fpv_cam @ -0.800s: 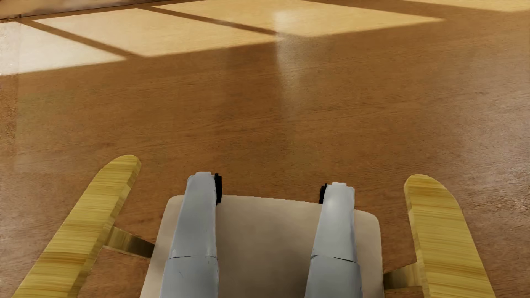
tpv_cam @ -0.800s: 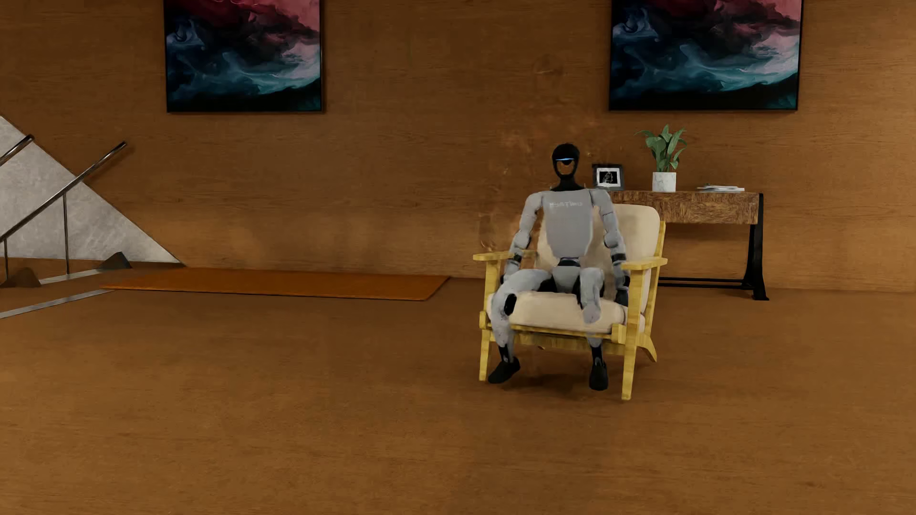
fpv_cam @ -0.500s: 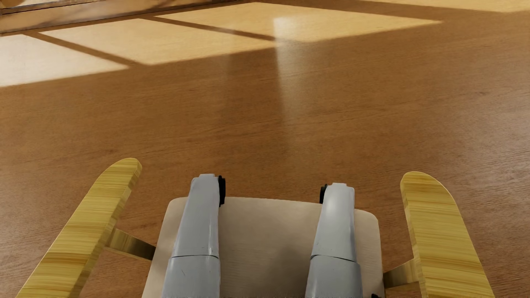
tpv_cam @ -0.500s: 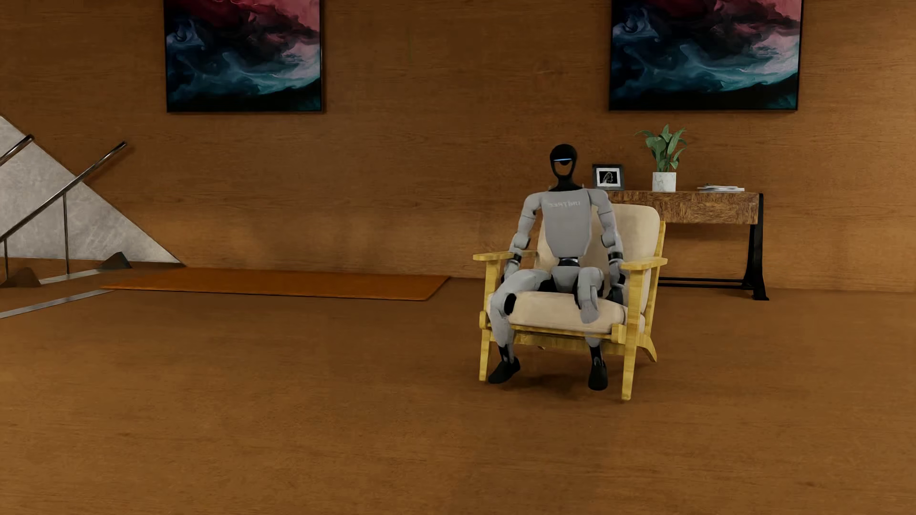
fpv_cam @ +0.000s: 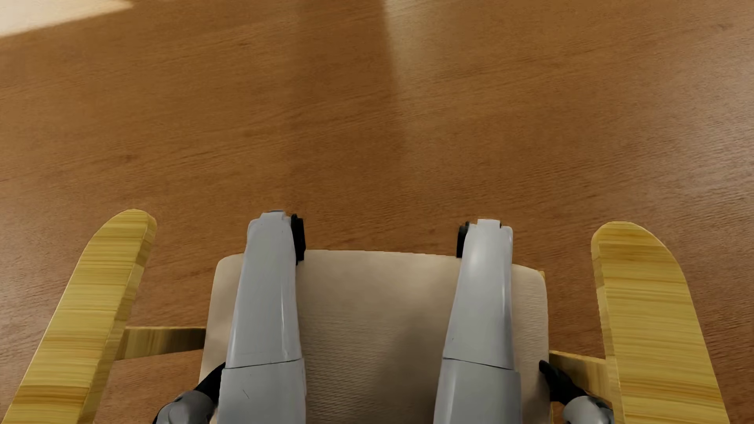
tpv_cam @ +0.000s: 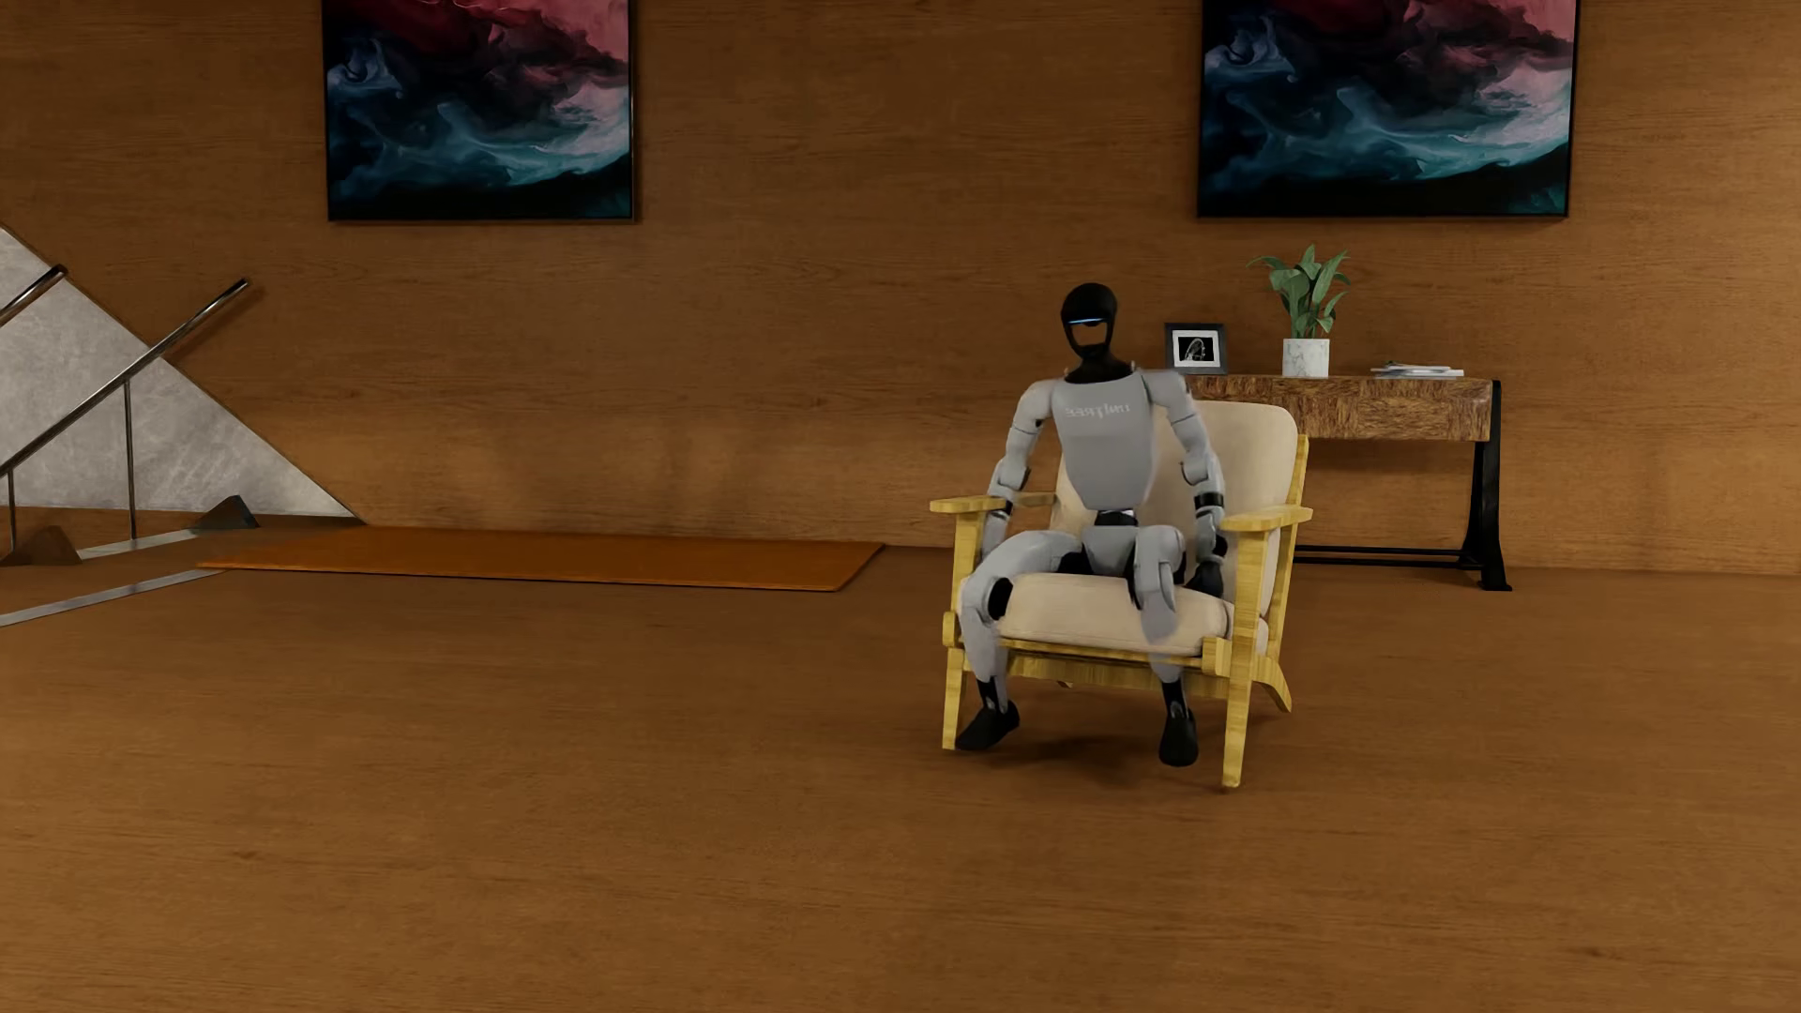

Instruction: Get up from the textiles chair

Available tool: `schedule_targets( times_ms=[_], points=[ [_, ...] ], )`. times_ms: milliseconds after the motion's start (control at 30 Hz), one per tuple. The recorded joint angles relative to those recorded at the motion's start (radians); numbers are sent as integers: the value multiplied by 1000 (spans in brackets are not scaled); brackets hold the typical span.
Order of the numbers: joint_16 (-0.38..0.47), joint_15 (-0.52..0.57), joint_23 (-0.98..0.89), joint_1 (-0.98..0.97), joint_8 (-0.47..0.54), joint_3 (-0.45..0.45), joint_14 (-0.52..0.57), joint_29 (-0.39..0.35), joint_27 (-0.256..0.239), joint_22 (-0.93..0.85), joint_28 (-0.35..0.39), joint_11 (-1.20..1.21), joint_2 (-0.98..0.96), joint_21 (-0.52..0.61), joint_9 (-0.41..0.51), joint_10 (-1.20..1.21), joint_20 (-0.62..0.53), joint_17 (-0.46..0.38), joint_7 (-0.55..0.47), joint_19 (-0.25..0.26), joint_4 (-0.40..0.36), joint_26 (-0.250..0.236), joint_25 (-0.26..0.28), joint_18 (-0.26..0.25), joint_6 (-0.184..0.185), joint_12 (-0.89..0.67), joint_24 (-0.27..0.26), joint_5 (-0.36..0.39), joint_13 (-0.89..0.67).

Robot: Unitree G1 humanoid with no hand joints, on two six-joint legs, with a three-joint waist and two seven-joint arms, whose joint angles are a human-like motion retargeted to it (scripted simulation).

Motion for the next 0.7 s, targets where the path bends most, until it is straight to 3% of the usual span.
schedule_targets(
  times_ms=[67,100,167,233,267,333,367,400,433,500,533,600,700],
  points=[
    [47,1,-274,-66,11,-3,-11,-74,-15,-217,103,13,-68,-58,6,17,70,-59,-12,1,16,-10,15,-18,-6,56,-85,15,82],
    [70,10,-409,-100,18,-4,-15,-155,-23,-347,185,19,-106,-69,10,25,106,-90,-18,2,27,-29,24,-29,-11,80,-126,23,107],
    [128,21,-641,-166,30,-5,-26,-378,-49,-633,372,32,-177,-71,26,40,157,-162,-31,11,44,-93,-23,-52,-23,100,-160,30,118],
    [227,14,-807,-230,38,-3,-35,-577,-97,-888,518,42,-244,-23,60,47,159,-262,-40,16,50,-171,-68,-71,-38,48,-142,34,44],
    [293,10,-866,-262,41,-4,-41,-608,-126,-990,523,44,-279,36,79,49,145,-322,-46,20,54,-196,-101,-82,-48,2,-110,38,-41],
    [463,1,-935,-323,42,-9,-49,-547,-167,-1134,382,43,-339,244,126,46,76,-446,-56,31,58,-214,-140,-96,-62,-130,-76,38,-313],
    [558,-3,-954,-352,42,-11,-56,-497,-181,-1182,280,41,-370,408,147,46,9,-503,-62,37,66,-210,-137,-101,-70,-221,-90,42,-496],
    [646,-9,-962,-375,39,-12,-65,-459,-196,-1208,234,37,-393,611,171,45,-101,-548,-68,42,70,-222,-123,-104,-72,-337,-111,45,-713],
    [714,-17,-965,-399,38,-13,-73,-419,-219,-1214,259,35,-416,826,187,43,-232,-576,-68,48,66,-247,-112,-103,-71,-468,-140,43,-939],
    [794,-31,-976,-428,35,-11,-89,-505,-247,-1200,301,19,-443,1179,233,27,-476,-587,-63,51,61,-270,-71,-95,-69,-771,-193,44,-1317],
    [802,-40,-978,-432,34,-12,-99,-545,-259,-1191,338,6,-447,1279,252,13,-601,-577,-62,50,59,-289,-59,-100,-67,-915,-206,45,-1427],
    [797,-42,-967,-429,27,-12,-107,-597,-262,-1185,371,-42,-440,1350,272,-36,-768,-545,-51,37,43,-302,-60,-87,-66,-1086,-213,57,-1502],
    [697,-22,-856,-358,0,-9,-93,-569,-260,-1087,353,-196,-369,1233,263,-192,-748,-474,-30,12,6,-282,-103,-49,-67,-1051,-164,68,-1389]
  ],
)
